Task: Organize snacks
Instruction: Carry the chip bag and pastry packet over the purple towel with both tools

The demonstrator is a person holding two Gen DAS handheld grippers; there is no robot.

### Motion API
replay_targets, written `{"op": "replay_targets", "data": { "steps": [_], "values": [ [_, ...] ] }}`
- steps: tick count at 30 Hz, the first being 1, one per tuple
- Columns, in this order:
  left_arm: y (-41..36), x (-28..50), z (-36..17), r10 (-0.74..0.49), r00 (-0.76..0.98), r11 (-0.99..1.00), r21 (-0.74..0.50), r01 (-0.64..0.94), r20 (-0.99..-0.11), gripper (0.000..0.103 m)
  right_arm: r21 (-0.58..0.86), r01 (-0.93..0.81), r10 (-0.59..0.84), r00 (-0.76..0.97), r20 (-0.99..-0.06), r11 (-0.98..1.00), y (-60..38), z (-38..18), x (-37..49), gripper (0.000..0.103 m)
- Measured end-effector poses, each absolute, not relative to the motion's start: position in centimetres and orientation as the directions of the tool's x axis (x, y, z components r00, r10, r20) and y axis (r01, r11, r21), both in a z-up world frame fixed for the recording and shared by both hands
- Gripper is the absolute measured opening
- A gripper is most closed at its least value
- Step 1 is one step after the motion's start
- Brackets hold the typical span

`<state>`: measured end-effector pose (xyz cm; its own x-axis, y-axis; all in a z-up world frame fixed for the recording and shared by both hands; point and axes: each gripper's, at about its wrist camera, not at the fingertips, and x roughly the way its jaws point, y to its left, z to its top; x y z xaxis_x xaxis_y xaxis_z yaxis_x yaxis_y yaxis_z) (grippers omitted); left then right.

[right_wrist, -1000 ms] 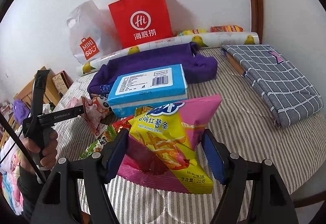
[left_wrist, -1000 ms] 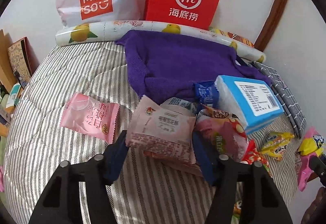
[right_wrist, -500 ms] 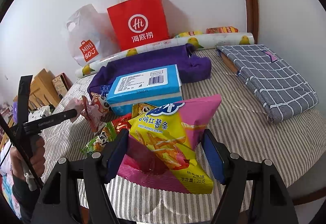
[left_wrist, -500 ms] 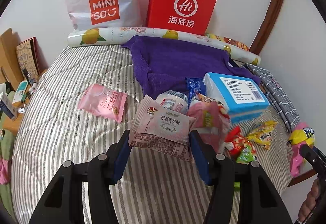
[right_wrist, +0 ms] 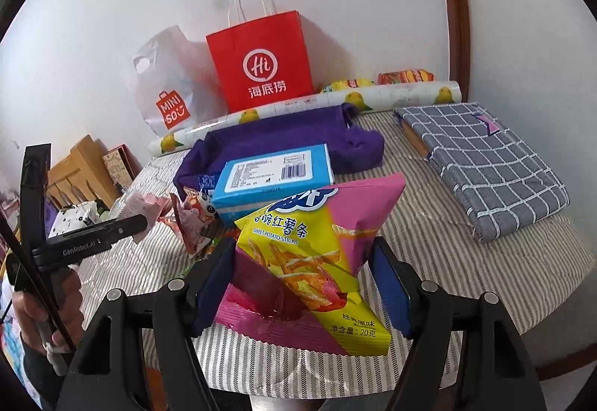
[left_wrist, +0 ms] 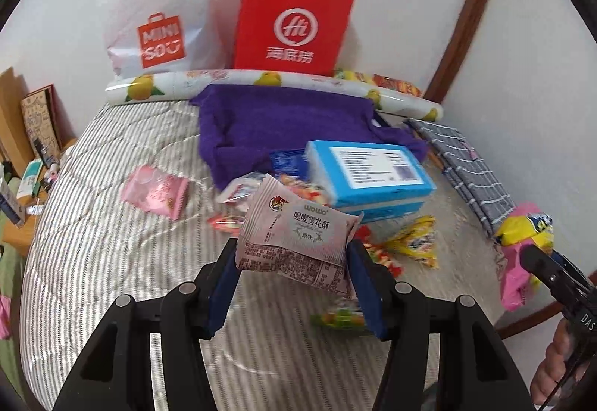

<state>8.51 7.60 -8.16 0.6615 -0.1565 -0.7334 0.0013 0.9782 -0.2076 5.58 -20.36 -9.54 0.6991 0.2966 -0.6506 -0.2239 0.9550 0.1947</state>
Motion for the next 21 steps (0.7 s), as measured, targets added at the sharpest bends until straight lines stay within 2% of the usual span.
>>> {"op": "replay_targets", "data": {
  "steps": [10,21],
  "values": [
    [3.7,10.1,-5.1,-0.196,0.666,0.979,-0.186,0.088,-0.719,0.055,0.169,-0.266,0.312,0.715,-0.626,0.949,-18.9,-6.7,6.4,0.072],
    [3.4,14.2,-2.4,-0.196,0.680,0.979,-0.179,0.097,-0.707,0.055,0.130,-0.291,0.306,0.718,-0.625,0.948,-17.3,-4.3,11.2,0.072]
  ]
}}
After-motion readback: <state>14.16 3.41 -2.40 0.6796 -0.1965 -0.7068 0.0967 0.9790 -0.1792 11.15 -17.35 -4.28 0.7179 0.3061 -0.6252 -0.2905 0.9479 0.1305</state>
